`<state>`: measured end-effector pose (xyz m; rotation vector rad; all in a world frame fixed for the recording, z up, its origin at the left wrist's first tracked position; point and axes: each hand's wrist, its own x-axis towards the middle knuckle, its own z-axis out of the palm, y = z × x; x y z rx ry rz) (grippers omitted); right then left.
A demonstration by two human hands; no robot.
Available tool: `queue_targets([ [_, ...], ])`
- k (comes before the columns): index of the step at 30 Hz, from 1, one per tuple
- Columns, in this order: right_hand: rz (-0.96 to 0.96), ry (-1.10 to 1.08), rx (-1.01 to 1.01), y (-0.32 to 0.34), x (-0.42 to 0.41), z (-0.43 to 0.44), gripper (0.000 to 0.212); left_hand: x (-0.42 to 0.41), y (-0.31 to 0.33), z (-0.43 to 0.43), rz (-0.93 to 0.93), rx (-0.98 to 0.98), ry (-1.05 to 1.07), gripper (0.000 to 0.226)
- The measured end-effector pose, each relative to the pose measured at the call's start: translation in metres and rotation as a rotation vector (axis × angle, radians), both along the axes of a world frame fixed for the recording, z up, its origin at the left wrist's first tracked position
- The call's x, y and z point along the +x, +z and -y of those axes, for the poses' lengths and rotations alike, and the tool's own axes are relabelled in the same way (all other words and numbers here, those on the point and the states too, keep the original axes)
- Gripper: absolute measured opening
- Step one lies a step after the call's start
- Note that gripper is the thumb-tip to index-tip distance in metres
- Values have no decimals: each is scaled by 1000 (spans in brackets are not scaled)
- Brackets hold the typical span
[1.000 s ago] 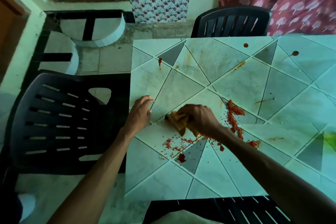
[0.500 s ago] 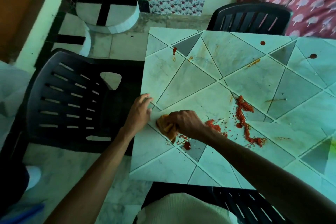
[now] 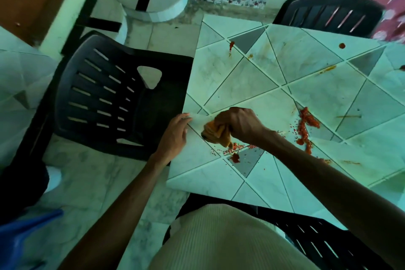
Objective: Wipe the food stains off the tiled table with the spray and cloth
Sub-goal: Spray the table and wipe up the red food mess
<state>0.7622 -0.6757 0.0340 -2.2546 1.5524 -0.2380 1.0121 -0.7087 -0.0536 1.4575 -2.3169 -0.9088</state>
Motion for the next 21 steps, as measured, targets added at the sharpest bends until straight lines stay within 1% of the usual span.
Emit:
queue_targets([
  [3,-58,84,33,-11,23,3,21,3,3,2,-17,40,-7,47],
  [6,-102,179,50,-24,25,-11,17,1,8,4,-12,51,-4,45],
  [11,-97,271,36,-28,-5,-53,12,-11,11,2,-4,-47,9,37],
  [13,-77,261,45,-26,-16,-63,16,-19,11,2,10,-82,7,37],
  [15,-29,187,60,-19,-28,-66,28,-32,10,5,12,-103,-12,38],
  [18,49,-41,96,-3,-49,-65,44,-57,12,9,5,-103,-74,38],
  [21,139,-276,12,12,-82,-61,52,-87,12,17,-4,-97,-141,41],
])
